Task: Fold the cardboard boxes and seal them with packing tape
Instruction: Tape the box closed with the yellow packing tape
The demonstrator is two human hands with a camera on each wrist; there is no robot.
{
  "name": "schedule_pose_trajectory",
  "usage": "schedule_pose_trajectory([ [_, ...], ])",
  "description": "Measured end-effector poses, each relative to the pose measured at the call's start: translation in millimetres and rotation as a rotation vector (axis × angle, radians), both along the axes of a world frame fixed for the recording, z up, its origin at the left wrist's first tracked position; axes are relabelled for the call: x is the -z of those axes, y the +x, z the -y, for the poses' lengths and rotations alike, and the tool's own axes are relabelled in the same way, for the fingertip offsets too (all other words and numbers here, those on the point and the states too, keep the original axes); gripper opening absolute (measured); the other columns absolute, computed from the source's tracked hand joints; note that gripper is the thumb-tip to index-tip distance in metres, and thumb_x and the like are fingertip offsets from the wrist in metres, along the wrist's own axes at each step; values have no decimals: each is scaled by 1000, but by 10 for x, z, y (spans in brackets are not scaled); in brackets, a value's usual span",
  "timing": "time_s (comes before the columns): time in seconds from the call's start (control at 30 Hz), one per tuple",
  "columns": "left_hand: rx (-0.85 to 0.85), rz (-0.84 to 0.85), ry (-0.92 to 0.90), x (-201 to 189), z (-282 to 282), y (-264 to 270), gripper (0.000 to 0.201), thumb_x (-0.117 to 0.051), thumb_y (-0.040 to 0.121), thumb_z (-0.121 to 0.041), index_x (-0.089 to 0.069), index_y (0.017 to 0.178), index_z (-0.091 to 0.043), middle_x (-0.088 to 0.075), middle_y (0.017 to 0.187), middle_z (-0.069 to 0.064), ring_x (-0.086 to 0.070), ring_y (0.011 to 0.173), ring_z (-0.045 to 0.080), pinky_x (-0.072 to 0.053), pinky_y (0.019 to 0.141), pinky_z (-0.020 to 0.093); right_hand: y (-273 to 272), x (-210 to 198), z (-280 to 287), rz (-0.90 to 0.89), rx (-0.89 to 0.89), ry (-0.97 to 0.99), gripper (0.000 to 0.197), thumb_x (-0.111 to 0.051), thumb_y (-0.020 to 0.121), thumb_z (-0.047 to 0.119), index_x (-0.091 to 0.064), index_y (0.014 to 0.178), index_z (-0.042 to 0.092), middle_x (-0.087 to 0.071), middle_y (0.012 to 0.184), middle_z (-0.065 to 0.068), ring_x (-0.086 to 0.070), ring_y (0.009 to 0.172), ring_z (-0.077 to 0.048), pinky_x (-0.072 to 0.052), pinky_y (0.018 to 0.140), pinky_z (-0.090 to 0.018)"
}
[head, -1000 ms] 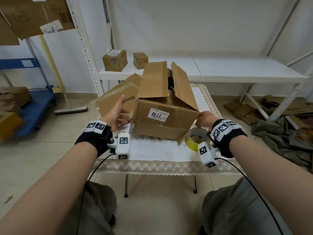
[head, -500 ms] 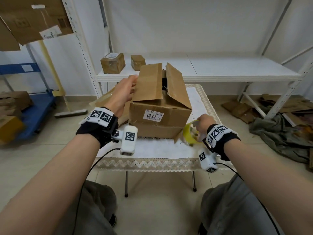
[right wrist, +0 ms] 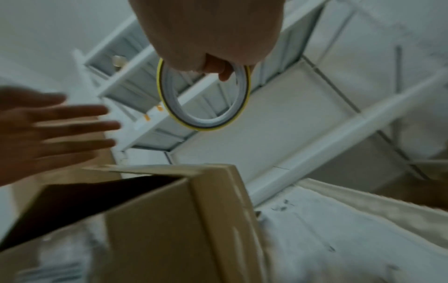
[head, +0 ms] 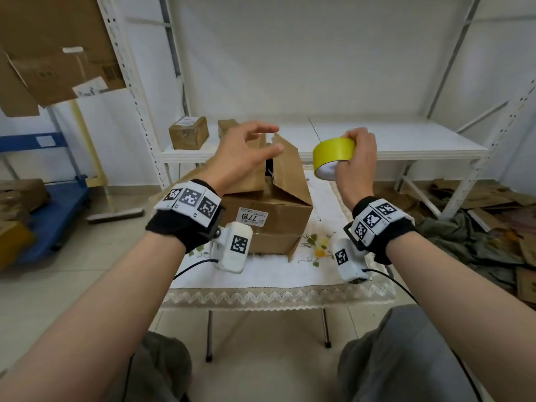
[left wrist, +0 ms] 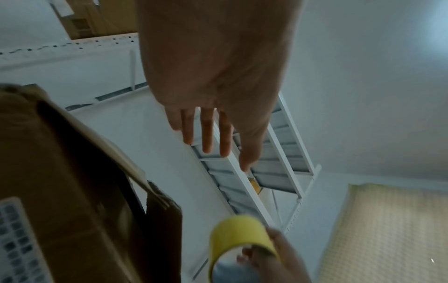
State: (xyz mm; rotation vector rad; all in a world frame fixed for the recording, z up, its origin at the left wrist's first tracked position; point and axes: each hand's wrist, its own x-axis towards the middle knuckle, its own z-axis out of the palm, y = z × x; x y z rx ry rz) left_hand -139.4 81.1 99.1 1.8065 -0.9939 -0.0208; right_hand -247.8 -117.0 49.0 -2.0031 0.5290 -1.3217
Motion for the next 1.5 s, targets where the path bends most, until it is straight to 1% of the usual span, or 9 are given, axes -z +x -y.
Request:
schedule_pose_trajectory([
  [0.17, 118, 110, 52, 41, 122, -67, 69, -85, 76, -36, -56, 138, -34, -57, 136, -14, -54, 121, 2, -46, 94, 17, 141, -145, -291, 52, -198, -87, 54, -48, 64, -16, -47, 106, 18, -46, 110, 0, -46, 104, -22, -40, 85, -34],
  [0.27, 79, 142, 32, 64, 150, -45, 65, -87, 75, -27, -60, 134, -29, -63, 128, -9, -61, 114, 8, -54, 91, 27, 189, -193, -411, 39, -337, -59, 50, -63, 67, -3, -46, 109, 19, -47, 113, 0, -47, 107, -23, -45, 87, -35],
  [0.37, 33, 130, -16, 83, 112, 61, 50, -83, 75, -17, -65, 123, -18, -68, 117, -3, -64, 109, 15, -53, 96, 39, 238, -234, -448, 51, -411, 1, 53, -58, 71, -10, -48, 115, 18, -49, 121, -5, -50, 112, -21, -48, 94, -41],
  [0.6, 74, -70, -62, 99, -74, 305, 53, -80, 79, -15, -60, 127, -13, -66, 124, 2, -62, 116, 17, -48, 105, 47, 282, -250, -329, -54, -603, 124, 45, -76, 86, 8, -58, 127, 14, -62, 128, -2, -61, 116, -15, -52, 95, -27],
  [0.87, 36, -2, -51, 12, -97, 256, 62, -87, 72, -41, -62, 129, -33, -58, 134, -10, -54, 123, 6, -49, 105, 38, 348, -130, -427, 17, -510, 54, 51, -90, 72, 29, -63, 114, 24, -62, 120, 4, -58, 110, -8, -54, 84, -22],
  [1.07, -110, 49, -93, 22, -37, 302, 39, -85, 75, -39, -68, 108, -26, -65, 117, -7, -60, 111, 9, -52, 96, 37, 387, -128, -480, -29, -505, -32, 51, -89, 72, 26, -63, 115, 20, -58, 119, 3, -56, 112, -15, -53, 92, -45],
  [1.3, -5, -172, -195, 16, -130, 392, 18, -76, 88, -23, -72, 103, -14, -71, 104, -1, -70, 101, 16, -59, 89, 40, 387, -115, -457, -24, -541, -41, 53, -83, 78, 11, -61, 126, 16, -56, 127, -1, -53, 120, -7, -49, 94, -15],
  [1.4, 52, -258, -215, 39, -158, 392, 11, -68, 94, -17, -66, 104, -12, -66, 109, 2, -66, 103, 16, -59, 89, 33, 390, -122, -432, -39, -561, 13, 50, -76, 83, 5, -60, 128, 17, -60, 129, 5, -54, 117, 3, -49, 95, -16],
  [1.5, 61, -282, -181, 75, -169, 387, 16, -58, 100, -19, -65, 113, -14, -60, 123, 8, -64, 112, 22, -58, 93, 36, 410, -134, -409, -32, -529, 9, 51, -80, 81, 10, -64, 128, 21, -60, 126, 5, -56, 116, -6, -55, 88, -22],
])
